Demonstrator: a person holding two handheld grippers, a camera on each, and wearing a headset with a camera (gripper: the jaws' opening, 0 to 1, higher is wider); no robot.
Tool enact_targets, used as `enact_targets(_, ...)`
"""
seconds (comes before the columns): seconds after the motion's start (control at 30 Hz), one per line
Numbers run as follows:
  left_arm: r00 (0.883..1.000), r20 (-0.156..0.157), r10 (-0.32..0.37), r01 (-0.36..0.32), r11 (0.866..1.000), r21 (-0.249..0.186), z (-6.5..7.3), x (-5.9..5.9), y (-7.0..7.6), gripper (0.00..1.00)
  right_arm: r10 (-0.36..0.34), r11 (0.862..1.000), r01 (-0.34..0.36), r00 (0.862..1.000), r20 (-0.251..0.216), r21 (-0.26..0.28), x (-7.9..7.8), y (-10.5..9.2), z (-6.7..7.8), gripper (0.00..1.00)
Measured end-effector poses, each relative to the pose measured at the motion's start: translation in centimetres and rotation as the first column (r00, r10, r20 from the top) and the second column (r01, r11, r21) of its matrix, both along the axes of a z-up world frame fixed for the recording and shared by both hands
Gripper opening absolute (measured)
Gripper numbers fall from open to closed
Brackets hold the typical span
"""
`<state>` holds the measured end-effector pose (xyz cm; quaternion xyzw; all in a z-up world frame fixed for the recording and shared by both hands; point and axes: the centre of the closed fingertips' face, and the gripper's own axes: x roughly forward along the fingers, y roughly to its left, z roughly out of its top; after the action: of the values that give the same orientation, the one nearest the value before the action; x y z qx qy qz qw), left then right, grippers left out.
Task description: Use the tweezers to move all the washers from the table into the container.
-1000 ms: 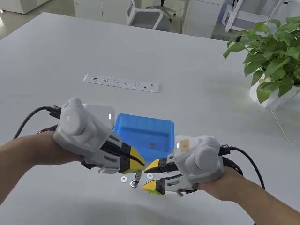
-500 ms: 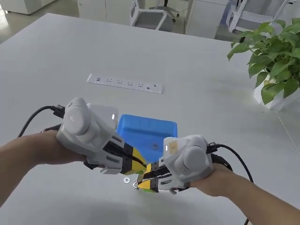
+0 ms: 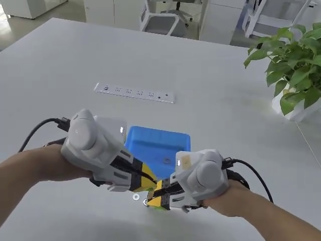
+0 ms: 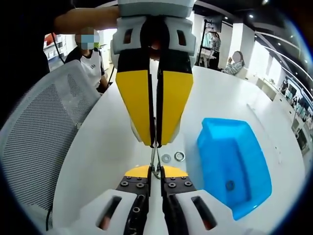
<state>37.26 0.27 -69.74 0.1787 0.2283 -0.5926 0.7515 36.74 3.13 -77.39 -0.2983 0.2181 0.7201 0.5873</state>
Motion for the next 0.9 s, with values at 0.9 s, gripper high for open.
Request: enact_targets(0.9, 1.000, 0.002, 0.007, -0.007, 1.000, 0.017, -0.16, 0.05, 0.33, 0.05, 0.010, 1.000, -0.010, 1.000, 0.003, -0.022, -0.02, 0.55, -0.28, 0.11)
